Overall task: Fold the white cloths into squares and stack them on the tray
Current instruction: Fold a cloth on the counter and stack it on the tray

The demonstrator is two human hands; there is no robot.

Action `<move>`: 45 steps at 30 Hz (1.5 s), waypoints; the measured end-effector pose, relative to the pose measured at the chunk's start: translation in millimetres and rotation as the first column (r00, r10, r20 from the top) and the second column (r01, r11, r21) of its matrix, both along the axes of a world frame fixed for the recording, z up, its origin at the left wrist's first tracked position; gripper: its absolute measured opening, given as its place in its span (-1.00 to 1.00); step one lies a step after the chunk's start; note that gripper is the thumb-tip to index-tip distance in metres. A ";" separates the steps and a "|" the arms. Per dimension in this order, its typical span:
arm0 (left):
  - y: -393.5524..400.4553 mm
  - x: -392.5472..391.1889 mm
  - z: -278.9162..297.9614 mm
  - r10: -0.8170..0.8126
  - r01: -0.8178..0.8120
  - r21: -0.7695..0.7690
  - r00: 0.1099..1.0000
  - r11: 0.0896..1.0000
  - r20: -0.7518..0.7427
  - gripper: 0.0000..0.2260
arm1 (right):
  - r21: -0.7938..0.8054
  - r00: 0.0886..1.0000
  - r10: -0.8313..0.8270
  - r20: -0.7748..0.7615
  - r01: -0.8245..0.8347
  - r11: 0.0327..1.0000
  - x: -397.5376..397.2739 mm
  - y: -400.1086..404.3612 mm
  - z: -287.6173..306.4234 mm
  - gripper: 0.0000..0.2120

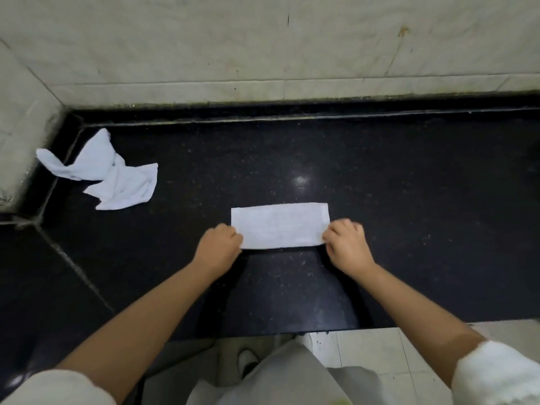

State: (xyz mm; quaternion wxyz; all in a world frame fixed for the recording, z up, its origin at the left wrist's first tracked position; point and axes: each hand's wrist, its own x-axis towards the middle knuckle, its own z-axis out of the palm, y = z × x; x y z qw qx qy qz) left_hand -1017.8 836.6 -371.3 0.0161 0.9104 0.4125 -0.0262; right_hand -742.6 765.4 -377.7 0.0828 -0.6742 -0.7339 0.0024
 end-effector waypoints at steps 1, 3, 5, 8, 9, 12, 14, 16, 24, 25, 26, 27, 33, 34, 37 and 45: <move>-8.7 -0.6 -7.2 0.024 -0.027 -0.096 0.999 0.995 -0.031 -0.92 | -0.067 1.000 -0.028 -0.001 0.028 0.997 -4.9 -9.2 -9.3 -0.80; -20.7 -2.9 -17.1 0.097 -0.110 -0.167 0.992 0.980 -0.085 -0.86 | -0.119 0.993 -0.099 -0.062 0.091 0.989 -10.3 -19.4 -17.3 -0.75; -26.0 -4.0 -17.9 0.075 -0.080 -0.155 0.997 0.985 -0.036 -0.89 | -0.102 0.984 -0.144 -0.104 0.134 0.986 -11.3 -22.2 -16.0 -0.80; -23.1 1.8 -19.5 0.109 -0.105 -0.082 0.993 0.991 0.044 -0.80 | -0.173 0.910 -0.382 -0.164 0.354 0.919 -13.8 -18.4 -6.3 -0.82; -20.9 6.1 -18.5 0.128 -0.123 -0.070 0.990 0.990 0.065 -0.79 | -0.234 0.868 -0.475 -0.147 0.436 0.869 -13.9 -16.1 -3.9 -0.78; -12.2 26.2 -14.4 0.215 -0.200 -0.111 0.966 0.974 0.146 -0.69 | -0.353 0.816 -0.578 -0.023 0.534 0.768 -14.0 -9.8 -1.8 -0.68; -2.6 41.5 -16.2 0.272 -0.255 -0.149 0.956 0.955 0.110 -0.56 | -0.412 0.809 -0.587 0.036 0.547 0.728 -17.8 -3.6 -1.5 -0.64; 5.7 55.0 -18.6 0.314 -0.304 -0.174 0.949 0.937 0.035 -0.49 | -0.456 0.788 -0.615 0.045 0.564 0.689 -23.1 2.0 -1.3 -0.65; 3.8 59.6 -42.7 0.360 -0.361 -0.247 0.932 0.899 -0.053 -0.42 | -0.543 0.657 -0.754 0.003 0.634 0.550 -35.8 13.0 4.7 -0.73; 3.5 60.0 -42.1 0.359 -0.360 -0.245 0.932 0.900 -0.053 -0.42 | -0.548 0.642 -0.766 -0.010 0.638 0.541 -36.7 12.7 5.1 -0.73; 3.2 60.4 -42.0 0.358 -0.359 -0.242 0.932 0.901 -0.049 -0.42 | -0.547 0.628 -0.777 -0.025 0.642 0.537 -37.5 12.5 4.8 -0.73; 2.7 60.5 -41.8 0.359 -0.358 -0.239 0.932 0.903 -0.040 -0.42 | -0.544 0.618 -0.785 -0.038 0.646 0.535 -38.4 12.3 4.5 -0.74; 2.8 58.9 -42.3 0.361 -0.346 -0.254 0.932 0.903 0.016 -0.42 | -0.541 0.538 -0.824 -0.179 0.645 0.539 -41.2 16.5 9.6 -0.76; 3.9 57.8 -41.8 0.357 -0.330 -0.277 0.932 0.902 0.054 -0.43 | -0.545 0.507 -0.832 -0.226 0.642 0.539 -42.1 17.8 13.3 -0.77; 5.7 45.4 -35.8 0.347 -0.258 -0.331 0.905 0.908 0.247 -0.51 | -0.466 0.492 -0.786 -0.375 0.633 0.618 -51.6 25.4 29.9 -0.90; -9.4 -42.5 -26.3 0.515 -0.436 -0.292 0.802 0.851 0.302 -0.60 | -0.175 0.738 -0.311 -0.599 0.258 0.950 -150.4 37.3 40.1 -0.94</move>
